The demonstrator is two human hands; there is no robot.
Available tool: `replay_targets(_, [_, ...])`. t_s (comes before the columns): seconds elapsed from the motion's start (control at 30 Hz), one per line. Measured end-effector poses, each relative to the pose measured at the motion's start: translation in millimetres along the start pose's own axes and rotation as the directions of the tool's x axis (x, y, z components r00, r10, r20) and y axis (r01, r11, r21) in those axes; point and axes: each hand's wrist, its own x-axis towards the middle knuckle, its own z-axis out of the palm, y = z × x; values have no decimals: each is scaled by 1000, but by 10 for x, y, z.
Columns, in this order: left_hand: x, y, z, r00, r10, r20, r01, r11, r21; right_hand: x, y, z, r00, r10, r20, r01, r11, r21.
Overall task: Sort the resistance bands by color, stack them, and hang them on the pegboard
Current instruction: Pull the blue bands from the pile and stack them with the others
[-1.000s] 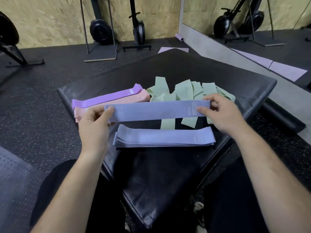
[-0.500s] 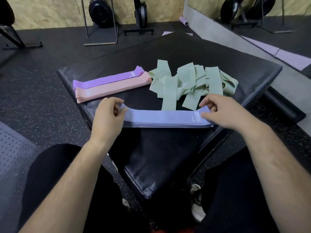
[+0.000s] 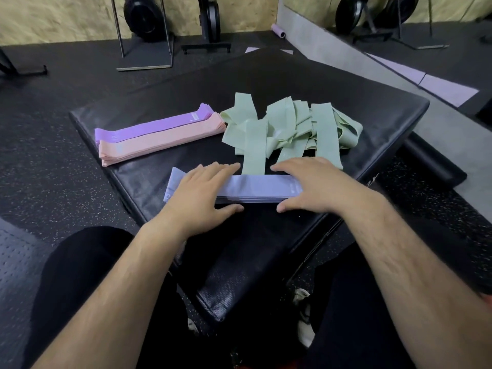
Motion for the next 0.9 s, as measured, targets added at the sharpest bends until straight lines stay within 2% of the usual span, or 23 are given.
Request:
replay_targets(0.13, [65,-79,-40,997,-30,75,27,999,37,42,43,3,996,71,58,-74,996,57])
replay_targets(0.6, [224,-131,-153,975,-76,207,77,997,0,117,27,-43,997,6,74,-9,999,45])
replay_targets(0.73, [260,-78,-241,942,-151,301,182,980,-79,102,21,-99,989,37,146,-51,994,94])
replay_targets(0.8, [327,-65,-271,927,-168,335,194,980,-46,143,20,-113,983,43,177,-55,996,64])
replay_targets(0.9, [440,-29,-311,901,-154,406,139,988,67,254,-16,-131,979,49,197,-45,999,-28])
